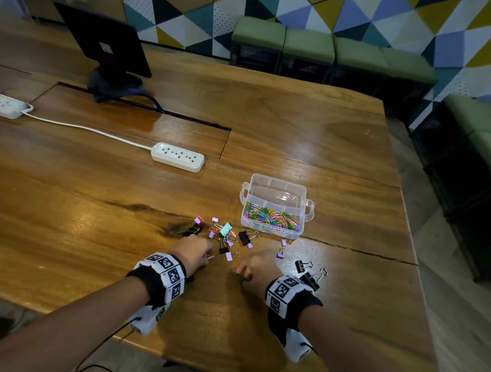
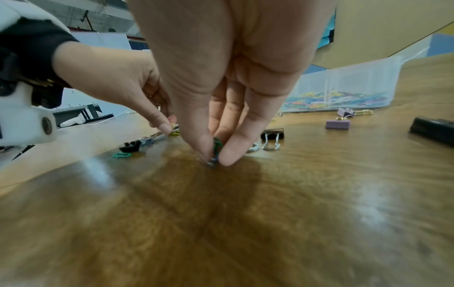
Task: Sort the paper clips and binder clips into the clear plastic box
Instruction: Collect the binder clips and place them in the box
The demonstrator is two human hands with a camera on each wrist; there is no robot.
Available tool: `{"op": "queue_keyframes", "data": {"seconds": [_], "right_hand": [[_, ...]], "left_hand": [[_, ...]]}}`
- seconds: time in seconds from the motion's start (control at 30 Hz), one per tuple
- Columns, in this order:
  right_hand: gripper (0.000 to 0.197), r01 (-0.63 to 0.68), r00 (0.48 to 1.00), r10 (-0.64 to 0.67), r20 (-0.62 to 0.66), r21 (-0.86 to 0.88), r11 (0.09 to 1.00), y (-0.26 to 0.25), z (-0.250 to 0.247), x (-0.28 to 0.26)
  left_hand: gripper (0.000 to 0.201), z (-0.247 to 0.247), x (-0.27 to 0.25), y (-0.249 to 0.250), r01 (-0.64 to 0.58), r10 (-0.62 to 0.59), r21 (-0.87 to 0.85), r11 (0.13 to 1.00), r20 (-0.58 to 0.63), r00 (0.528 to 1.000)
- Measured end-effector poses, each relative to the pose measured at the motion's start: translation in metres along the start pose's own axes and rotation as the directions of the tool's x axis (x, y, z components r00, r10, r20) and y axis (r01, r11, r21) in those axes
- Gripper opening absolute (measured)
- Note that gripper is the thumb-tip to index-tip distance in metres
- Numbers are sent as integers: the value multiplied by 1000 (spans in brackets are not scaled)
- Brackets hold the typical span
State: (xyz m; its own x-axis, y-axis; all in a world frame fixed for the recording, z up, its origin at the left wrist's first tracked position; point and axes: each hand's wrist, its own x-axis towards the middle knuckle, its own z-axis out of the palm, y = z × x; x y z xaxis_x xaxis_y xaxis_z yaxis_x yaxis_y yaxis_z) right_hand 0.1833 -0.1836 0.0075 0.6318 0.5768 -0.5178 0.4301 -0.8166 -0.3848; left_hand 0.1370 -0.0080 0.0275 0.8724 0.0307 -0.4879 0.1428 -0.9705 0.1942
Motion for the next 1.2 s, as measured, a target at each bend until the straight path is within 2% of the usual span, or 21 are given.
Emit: {"op": "queue_keyframes", "data": {"seconds": [0.1,0.23,0.33,0.47,0.63,0.8,0.93,1.03,1.2], "right_hand": [[31,44,999,-45,-28,-7,999,-2,-9,5],[27,42,999,-42,8,-32,999,-5,-13,13],[21,80,994,-63,94,-195,978,-10,-19,18],[25,78,983,-12,181,-364,928,-19,-23,21],[29,104,969,21,246,-481,870,-21,-19,20],[28,139,976,-40,215,-472,871,-10,-12,14],[28,126,975,-20,220,-478,869,-8,-13,10],[33,93,967,35,252,-480,872,-11,-11,7],[43,91,964,38,263,-463,882,-11,-8,-4]], "left_hand": [[35,-5,2,-7,28,-31,95,995,28,999],[33,-5,3,-10,10,-26,224,974,69,997],[33,-1,3,-10,-10,-7,273,962,63,998],[32,1,4,-12,-20,7,281,959,47,999],[32,1,8,-11,-35,9,291,956,89,996],[37,-1,9,-5,-86,32,366,927,149,988],[39,-2,3,5,-139,65,432,891,182,981],[37,-2,0,7,-166,103,424,891,168,980],[33,-7,1,6,-188,122,356,916,200,972]]}}
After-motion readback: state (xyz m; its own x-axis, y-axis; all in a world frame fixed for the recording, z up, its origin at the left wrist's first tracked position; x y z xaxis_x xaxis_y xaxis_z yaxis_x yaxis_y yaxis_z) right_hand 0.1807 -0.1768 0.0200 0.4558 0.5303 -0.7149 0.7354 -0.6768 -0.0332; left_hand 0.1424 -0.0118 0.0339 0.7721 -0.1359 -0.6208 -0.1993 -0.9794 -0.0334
